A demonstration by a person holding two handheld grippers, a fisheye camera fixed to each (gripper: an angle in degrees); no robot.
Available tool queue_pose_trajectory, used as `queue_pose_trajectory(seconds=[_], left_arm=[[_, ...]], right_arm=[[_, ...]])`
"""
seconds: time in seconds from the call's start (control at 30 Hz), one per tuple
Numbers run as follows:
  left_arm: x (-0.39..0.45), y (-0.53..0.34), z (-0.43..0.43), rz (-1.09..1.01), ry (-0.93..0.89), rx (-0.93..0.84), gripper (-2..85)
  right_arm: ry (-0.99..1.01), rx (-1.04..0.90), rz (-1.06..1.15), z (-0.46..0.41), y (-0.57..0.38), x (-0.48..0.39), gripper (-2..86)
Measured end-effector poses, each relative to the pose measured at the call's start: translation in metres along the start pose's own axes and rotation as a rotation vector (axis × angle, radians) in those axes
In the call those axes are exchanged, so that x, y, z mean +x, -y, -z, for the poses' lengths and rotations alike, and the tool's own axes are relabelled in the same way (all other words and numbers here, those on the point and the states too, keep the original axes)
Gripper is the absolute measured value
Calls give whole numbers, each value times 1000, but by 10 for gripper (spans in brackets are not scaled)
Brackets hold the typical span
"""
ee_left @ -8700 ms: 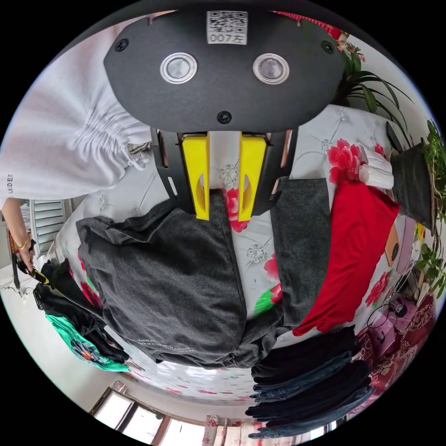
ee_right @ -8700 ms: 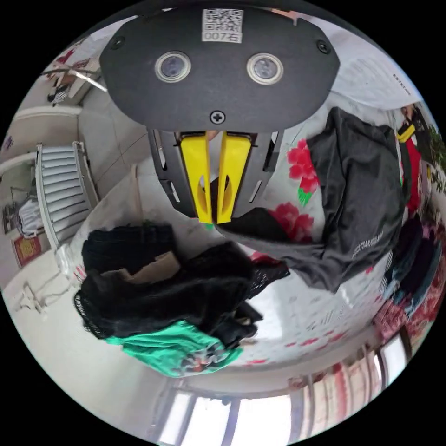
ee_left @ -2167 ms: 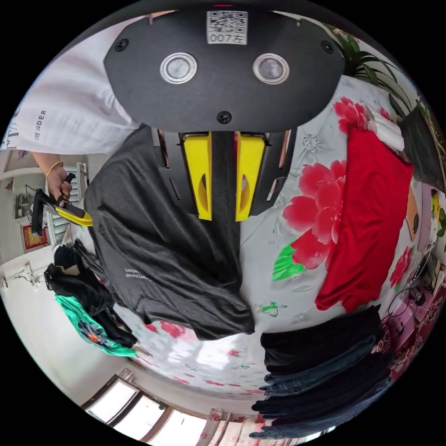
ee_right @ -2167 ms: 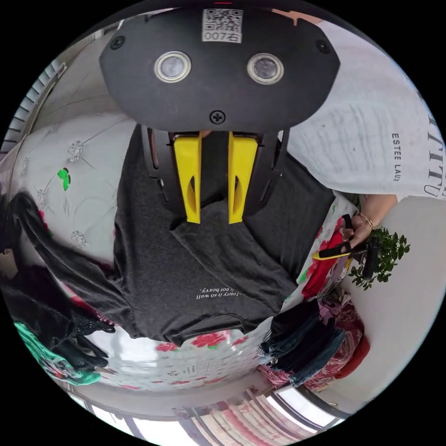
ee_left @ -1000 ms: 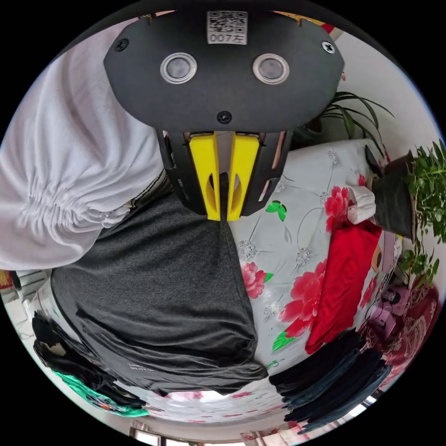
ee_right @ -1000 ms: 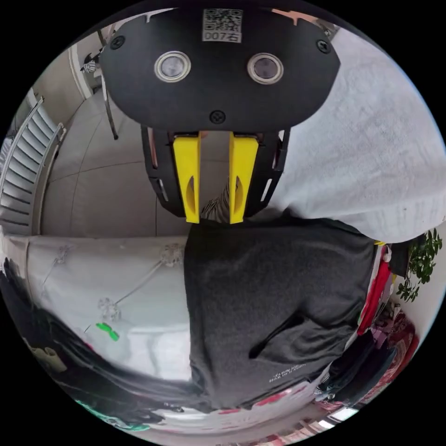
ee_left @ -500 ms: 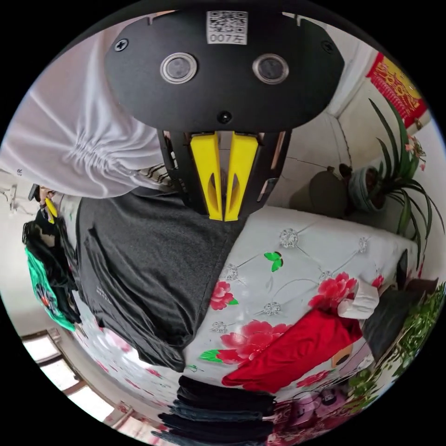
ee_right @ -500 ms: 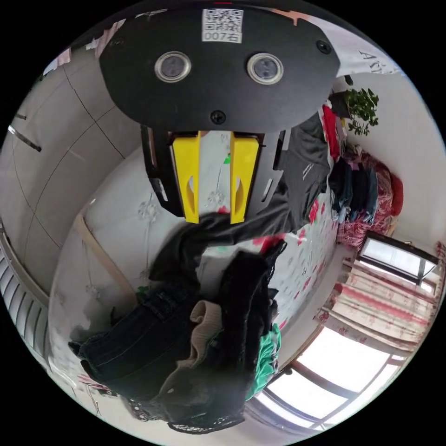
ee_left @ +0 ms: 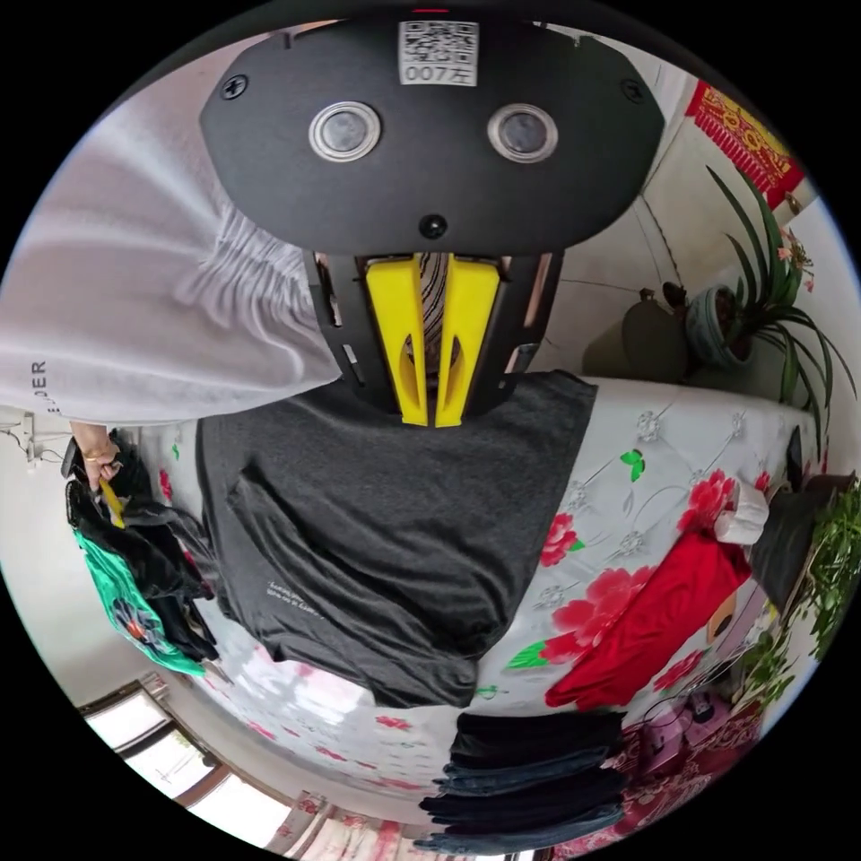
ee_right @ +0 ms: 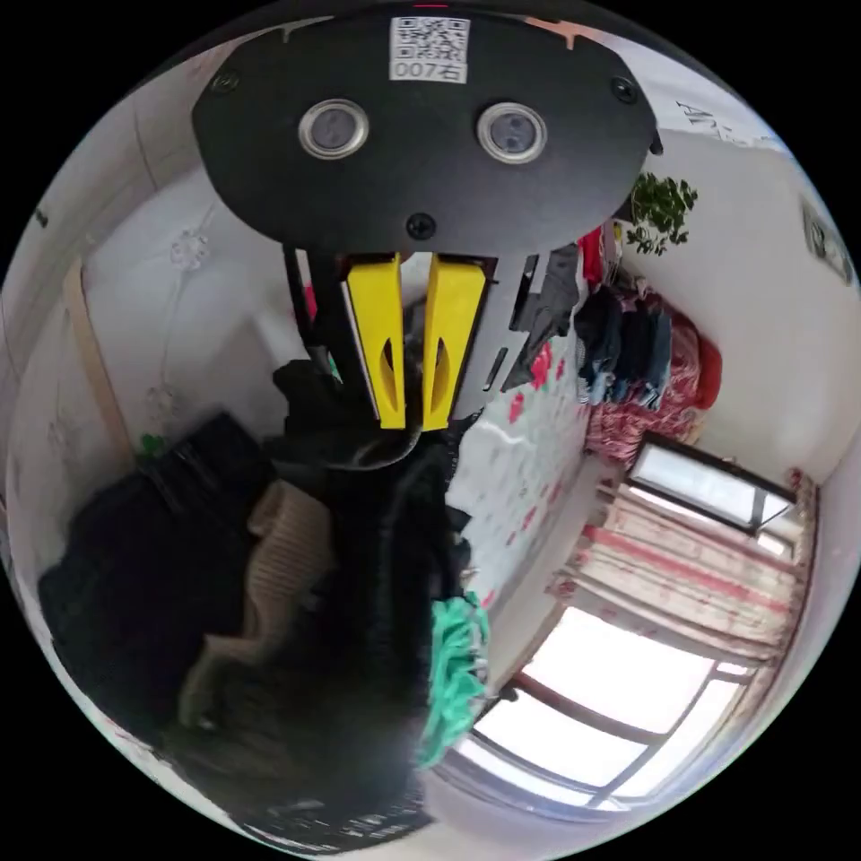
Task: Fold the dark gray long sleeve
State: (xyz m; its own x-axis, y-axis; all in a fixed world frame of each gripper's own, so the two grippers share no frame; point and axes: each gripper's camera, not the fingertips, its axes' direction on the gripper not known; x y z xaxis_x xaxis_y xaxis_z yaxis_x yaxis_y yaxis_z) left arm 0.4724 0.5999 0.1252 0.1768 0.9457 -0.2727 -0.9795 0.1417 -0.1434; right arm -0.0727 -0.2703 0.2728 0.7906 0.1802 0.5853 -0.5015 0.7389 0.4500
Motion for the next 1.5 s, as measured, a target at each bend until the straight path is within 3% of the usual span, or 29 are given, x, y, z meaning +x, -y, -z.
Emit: queue_pose_trajectory(seconds=[0.17,0.23,0.4,0.53,0.63,1.03,1.33,1.5], left_arm=[[-1,9,4,-41,-128,104,43],[-5,10,8,-50,-153,147,49],[-31,-2,9,-23,-184,228,56],[-67,-23,-3,53,-201,219,62],[-91,-35,-10,87,-190,205,63],[-123,0,-28,9,-191,148,67],[-128,45,-29,-18,-196,130,65],[-135,67,-29,-8,-190,110,64]], right_arm=[[363,-60,583,8,-21,-163,17],[485,-167,883,5,-64,-242,23],[659,-540,1206,-32,-194,-329,37],[618,-823,1182,-71,-289,-325,44],[521,-914,1128,-83,-310,-308,47],[-35,-697,732,-137,-245,-255,55],[-278,-835,687,-220,-243,-250,34],[-269,-780,700,-212,-228,-250,3]])
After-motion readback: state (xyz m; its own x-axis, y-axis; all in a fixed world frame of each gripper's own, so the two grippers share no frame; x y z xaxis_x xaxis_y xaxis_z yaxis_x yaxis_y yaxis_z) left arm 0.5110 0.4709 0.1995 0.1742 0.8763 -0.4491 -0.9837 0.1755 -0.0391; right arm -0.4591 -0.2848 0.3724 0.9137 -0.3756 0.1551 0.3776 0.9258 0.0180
